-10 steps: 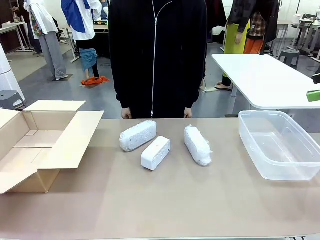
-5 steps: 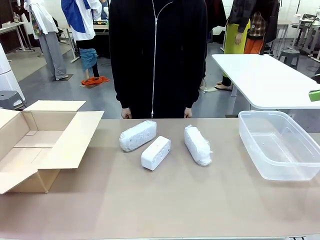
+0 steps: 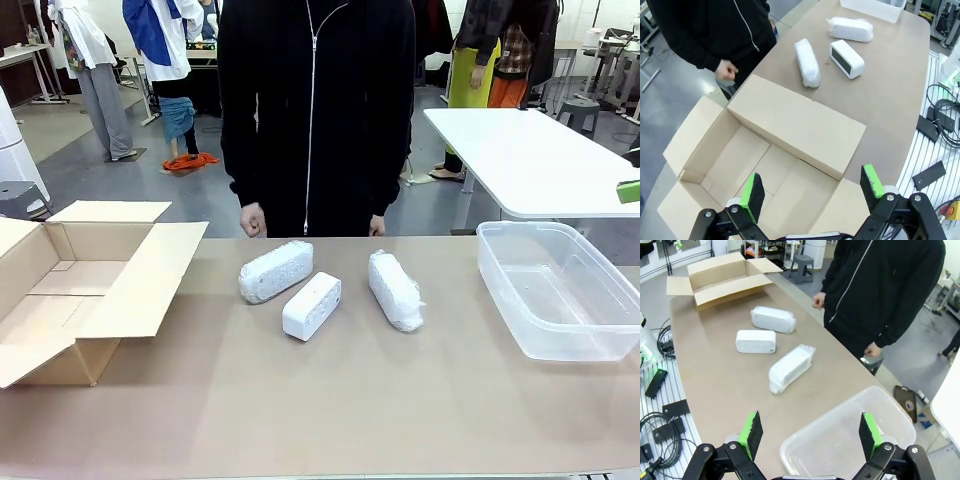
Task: Separate and place wrapped and unwrapped clocks.
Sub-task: Pick up the Digital clock indicated by the person.
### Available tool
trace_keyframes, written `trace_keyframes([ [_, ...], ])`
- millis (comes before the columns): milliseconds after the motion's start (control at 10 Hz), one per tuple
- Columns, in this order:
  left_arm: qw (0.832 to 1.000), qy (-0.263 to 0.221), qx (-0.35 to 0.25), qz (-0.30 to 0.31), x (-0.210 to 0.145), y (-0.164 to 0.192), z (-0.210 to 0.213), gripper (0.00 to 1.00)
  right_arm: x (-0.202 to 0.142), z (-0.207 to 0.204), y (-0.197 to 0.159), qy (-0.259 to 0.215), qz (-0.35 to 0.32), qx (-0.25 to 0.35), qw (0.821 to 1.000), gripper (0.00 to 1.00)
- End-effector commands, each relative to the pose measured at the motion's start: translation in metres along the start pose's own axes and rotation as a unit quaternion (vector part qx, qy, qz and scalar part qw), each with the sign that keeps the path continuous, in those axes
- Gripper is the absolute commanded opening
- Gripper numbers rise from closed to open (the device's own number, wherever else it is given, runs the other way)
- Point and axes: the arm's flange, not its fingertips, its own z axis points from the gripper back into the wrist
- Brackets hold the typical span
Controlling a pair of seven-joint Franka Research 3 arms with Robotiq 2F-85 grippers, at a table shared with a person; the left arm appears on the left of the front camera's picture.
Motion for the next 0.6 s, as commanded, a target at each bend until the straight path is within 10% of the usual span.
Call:
trace_keyframes([
  [0,1.0,-0.007,-0.005,-0.008,-0.0006,0.0015,-0.0005,1.0,-0.0002,-0.0026,-0.0008,-0.006,0.002,0.007,1.0,1.0],
  [500,1.0,-0.007,-0.005,-0.008,-0.0006,0.0015,-0.0005,1.0,-0.0002,-0.0026,-0.0008,-0.006,0.002,0.007,1.0,1.0],
])
